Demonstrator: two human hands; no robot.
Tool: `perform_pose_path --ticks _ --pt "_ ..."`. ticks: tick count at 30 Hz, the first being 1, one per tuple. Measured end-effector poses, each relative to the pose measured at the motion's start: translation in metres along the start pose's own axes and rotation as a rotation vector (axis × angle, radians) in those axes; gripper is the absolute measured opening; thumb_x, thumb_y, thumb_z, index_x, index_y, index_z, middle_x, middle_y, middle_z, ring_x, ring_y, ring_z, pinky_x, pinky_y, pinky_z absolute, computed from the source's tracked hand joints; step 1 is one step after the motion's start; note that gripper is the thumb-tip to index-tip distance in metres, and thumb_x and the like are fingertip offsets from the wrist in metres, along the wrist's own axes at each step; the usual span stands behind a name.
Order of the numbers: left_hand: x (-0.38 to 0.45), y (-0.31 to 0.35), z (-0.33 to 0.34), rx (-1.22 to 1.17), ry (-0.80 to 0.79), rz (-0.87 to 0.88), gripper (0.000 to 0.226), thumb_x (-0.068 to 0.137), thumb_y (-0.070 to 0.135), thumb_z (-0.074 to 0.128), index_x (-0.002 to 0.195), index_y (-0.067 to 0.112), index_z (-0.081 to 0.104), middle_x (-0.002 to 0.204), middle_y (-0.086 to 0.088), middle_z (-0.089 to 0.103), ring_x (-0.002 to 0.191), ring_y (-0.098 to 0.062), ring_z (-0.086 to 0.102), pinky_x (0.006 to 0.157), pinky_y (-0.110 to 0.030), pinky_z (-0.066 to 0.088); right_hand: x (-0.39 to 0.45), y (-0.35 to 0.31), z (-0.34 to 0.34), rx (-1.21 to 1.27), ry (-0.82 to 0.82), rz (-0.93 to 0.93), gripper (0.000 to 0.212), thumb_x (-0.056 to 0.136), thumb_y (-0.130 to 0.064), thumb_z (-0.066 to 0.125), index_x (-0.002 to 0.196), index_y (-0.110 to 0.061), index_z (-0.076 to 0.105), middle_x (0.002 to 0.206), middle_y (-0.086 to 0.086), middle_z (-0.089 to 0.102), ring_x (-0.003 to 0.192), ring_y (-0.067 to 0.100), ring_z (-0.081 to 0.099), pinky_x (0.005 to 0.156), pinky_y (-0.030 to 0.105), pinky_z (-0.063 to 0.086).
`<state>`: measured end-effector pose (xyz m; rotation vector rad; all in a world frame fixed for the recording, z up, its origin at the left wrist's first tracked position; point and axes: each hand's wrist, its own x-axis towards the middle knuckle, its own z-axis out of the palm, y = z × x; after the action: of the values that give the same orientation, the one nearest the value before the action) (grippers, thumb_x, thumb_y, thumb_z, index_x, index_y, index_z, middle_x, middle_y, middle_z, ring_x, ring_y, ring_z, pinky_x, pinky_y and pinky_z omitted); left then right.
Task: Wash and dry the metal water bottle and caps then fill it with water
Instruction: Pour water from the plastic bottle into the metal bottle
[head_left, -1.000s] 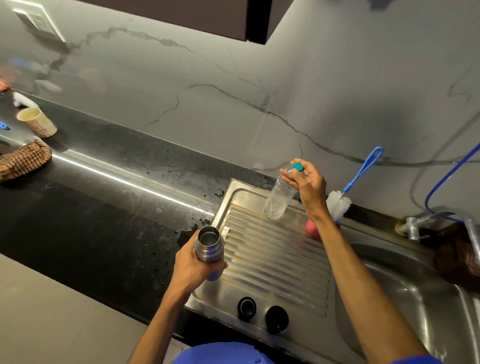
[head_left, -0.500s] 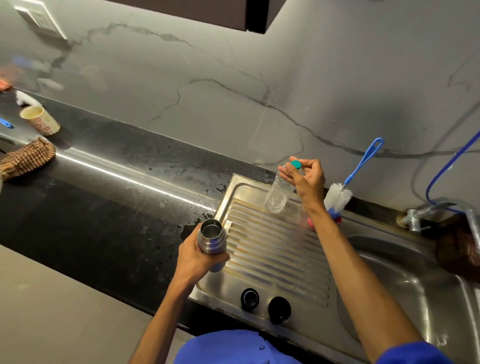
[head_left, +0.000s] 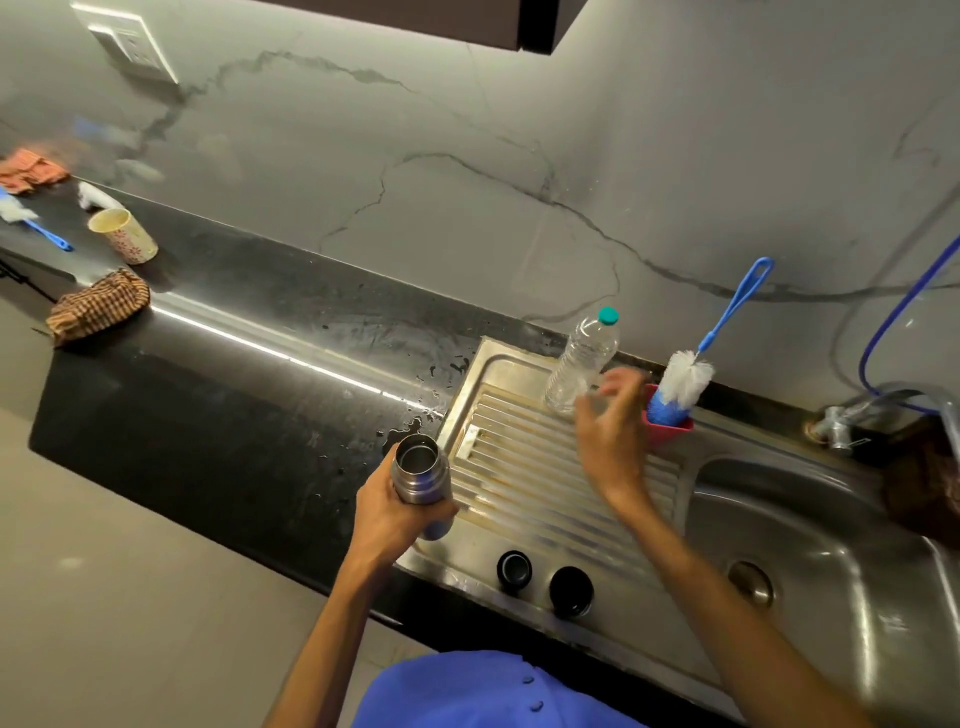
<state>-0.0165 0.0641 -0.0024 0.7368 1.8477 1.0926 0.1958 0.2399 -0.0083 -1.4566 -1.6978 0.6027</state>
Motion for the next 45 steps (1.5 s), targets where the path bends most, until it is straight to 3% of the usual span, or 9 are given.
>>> perform_pose_path --ticks 3,6,10,15,19,32,37,42,45 --pt "-0.009 -0.006 -0.005 -0.018 0.021 -0.009 0.065 0.061 0.004 0.097 0.112 0.028 0.064 0.106 0.002 0.074 0.095 -0.006 0.071 0.08 -0.021 0.052 -0.092 0.024 0.018 -0.449 -0.995 -0.244 0.061 0.086 -0.04 0.066 0.142 -0.034 0.041 0.141 0.004 0.044 0.127 0.018 0.045 0.105 0.045 0.044" --pt "-0.015 -0.01 -0.009 0.002 0.023 -0.003 0.062 0.064 0.003 0.095 0.11 0.029 0.062 0.105 0.004 0.072 0.093 -0.002 0.07 0.076 -0.017 0.051 -0.142 0.055 0.042 -0.738 -1.274 -0.581 0.056 0.088 -0.023 0.066 0.14 -0.028 0.046 0.142 0.013 0.044 0.135 0.035 0.038 0.105 0.052 0.038" --pt "-0.028 -0.023 -0.018 -0.004 0.066 -0.01 0.066 0.063 0.005 0.097 0.113 0.03 0.062 0.107 0.005 0.071 0.098 -0.008 0.069 0.082 -0.023 0.052 -0.138 0.049 0.061 -0.616 -1.143 -0.569 0.018 0.086 -0.02 0.066 0.104 -0.017 0.063 0.104 0.007 0.06 0.102 0.029 0.057 0.078 0.037 0.045" --pt "-0.04 -0.028 -0.015 0.023 0.074 0.031 0.069 0.063 0.002 0.096 0.113 0.033 0.061 0.109 0.003 0.071 0.098 -0.008 0.069 0.084 -0.025 0.053 -0.045 -0.041 0.004 0.649 -0.781 0.422 0.031 0.091 -0.027 0.073 0.118 -0.011 0.071 0.103 0.012 0.075 0.093 0.028 0.074 0.083 0.038 0.061" --pt "-0.041 -0.019 -0.002 0.052 0.01 0.074 0.068 0.064 -0.005 0.093 0.114 0.029 0.062 0.104 0.001 0.072 0.094 0.003 0.069 0.063 -0.012 0.055 -0.005 -0.099 -0.053 0.973 -0.691 0.334 0.03 0.091 -0.022 0.07 0.115 -0.004 0.068 0.118 0.021 0.07 0.112 0.035 0.069 0.094 0.046 0.058" --pt "-0.035 -0.007 0.051 0.1 -0.089 0.124 0.066 0.056 0.003 0.092 0.108 0.035 0.069 0.097 0.001 0.076 0.084 -0.02 0.074 0.078 -0.042 0.063 -0.043 -0.08 -0.069 0.079 -0.724 -0.72 0.052 0.087 -0.026 0.078 0.135 -0.018 0.061 0.123 0.001 0.058 0.111 0.01 0.057 0.094 0.021 0.052" --pt "-0.032 0.003 0.067 0.167 -0.094 0.187 0.073 0.05 0.008 0.092 0.107 0.045 0.068 0.099 0.015 0.073 0.086 -0.011 0.072 0.073 -0.036 0.061 -0.04 -0.068 -0.076 -0.141 -0.928 -0.763 0.045 0.093 -0.031 0.069 0.135 -0.02 0.057 0.125 0.0 0.057 0.109 0.011 0.056 0.096 0.022 0.049" --pt "-0.024 0.016 0.091 0.341 -0.123 0.295 0.071 0.041 0.044 0.086 0.109 0.041 0.064 0.104 0.012 0.065 0.094 -0.01 0.062 0.082 -0.038 0.055 -0.045 -0.074 -0.076 -0.667 -0.522 -0.447 0.077 0.092 -0.083 0.026 0.069 -0.017 0.059 0.065 -0.002 0.059 0.058 0.014 0.058 0.062 0.036 0.056" --pt "-0.015 0.024 0.1 0.34 -0.135 0.319 0.074 0.043 0.044 0.089 0.111 0.041 0.06 0.106 0.012 0.064 0.095 -0.013 0.064 0.082 -0.04 0.057 -0.025 -0.07 -0.102 -0.539 -0.646 -0.326 0.082 0.083 -0.092 0.022 0.105 -0.025 0.065 0.097 -0.004 0.066 0.082 0.008 0.063 0.077 0.023 0.052"
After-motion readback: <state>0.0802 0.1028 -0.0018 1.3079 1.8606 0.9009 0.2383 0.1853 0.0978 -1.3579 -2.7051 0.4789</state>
